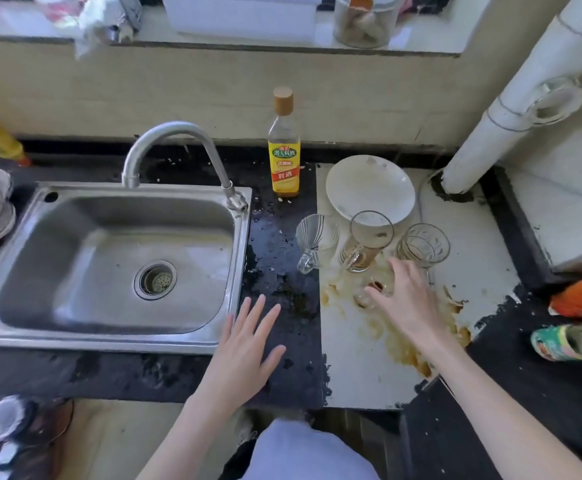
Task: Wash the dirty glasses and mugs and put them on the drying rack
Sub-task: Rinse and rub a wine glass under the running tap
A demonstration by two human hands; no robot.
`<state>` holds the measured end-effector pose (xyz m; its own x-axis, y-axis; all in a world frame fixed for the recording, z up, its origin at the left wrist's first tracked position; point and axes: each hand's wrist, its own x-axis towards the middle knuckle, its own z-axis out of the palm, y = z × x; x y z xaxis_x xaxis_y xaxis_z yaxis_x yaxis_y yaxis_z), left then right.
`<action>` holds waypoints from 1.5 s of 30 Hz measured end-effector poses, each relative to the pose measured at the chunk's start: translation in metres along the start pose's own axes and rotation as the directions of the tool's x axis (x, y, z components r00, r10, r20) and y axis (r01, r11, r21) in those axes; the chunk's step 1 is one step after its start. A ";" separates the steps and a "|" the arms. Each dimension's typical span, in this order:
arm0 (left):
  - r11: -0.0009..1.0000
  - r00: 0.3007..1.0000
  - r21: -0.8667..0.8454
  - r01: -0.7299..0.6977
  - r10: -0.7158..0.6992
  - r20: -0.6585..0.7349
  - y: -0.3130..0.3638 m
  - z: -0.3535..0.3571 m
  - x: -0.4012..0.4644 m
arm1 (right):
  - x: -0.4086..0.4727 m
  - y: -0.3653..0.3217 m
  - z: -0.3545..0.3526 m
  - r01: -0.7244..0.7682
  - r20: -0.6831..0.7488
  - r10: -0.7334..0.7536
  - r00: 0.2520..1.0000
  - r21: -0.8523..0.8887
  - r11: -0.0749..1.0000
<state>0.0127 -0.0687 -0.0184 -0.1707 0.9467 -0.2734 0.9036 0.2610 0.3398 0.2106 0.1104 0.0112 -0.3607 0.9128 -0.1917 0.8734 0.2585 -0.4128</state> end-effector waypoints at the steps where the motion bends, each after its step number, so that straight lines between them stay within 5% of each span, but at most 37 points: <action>1: 1.000 1.000 -0.015 0.002 -0.003 -0.022 -0.002 0.001 0.000 | -0.004 -0.002 0.000 0.001 0.019 -0.001 1.000 0.008 1.000; 8: 0.993 0.999 -0.117 -0.002 -0.001 -0.033 -0.022 -0.006 0.005 | -0.021 -0.051 0.007 0.174 0.142 -0.176 0.974 0.027 0.984; 15: 0.828 1.000 -0.560 0.005 -0.013 -0.011 -0.087 -0.038 0.005 | -0.012 -0.162 0.042 0.295 0.262 -0.325 0.909 0.149 0.944; 22: 0.604 0.998 -0.796 0.045 -0.054 0.015 -0.185 -0.069 0.018 | 0.005 -0.275 0.101 0.234 0.223 -0.314 0.923 0.322 0.917; 27: 0.582 0.992 -0.805 0.116 -0.111 0.063 -0.223 -0.089 0.037 | 0.028 -0.302 0.120 0.054 0.265 -0.209 0.941 0.493 0.868; 30: 0.555 0.986 -0.818 0.150 -0.147 0.080 -0.235 -0.093 0.054 | 0.054 -0.292 0.129 0.083 0.216 -0.175 0.961 0.377 0.922; 35: 0.502 0.975 -0.849 0.166 -0.215 0.064 -0.245 -0.084 0.081 | 0.111 -0.267 0.143 0.125 -0.129 -0.115 0.985 0.076 0.989; 39: 0.472 0.958 -0.859 0.199 -0.277 0.070 -0.247 -0.075 0.093 | 0.144 -0.253 0.153 0.025 -0.051 -0.019 0.999 0.129 0.991; 45: 0.435 0.943 -0.868 0.239 -0.317 0.101 -0.243 -0.064 0.102 | 0.142 -0.243 0.164 0.126 -0.094 -0.118 0.989 0.086 0.988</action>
<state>-0.2488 -0.0236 -0.0714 -0.4072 0.7909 -0.4567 0.0107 0.5042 0.8635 -0.1062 0.1254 -0.0615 -0.4287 0.9016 -0.0577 0.7898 0.3430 -0.5085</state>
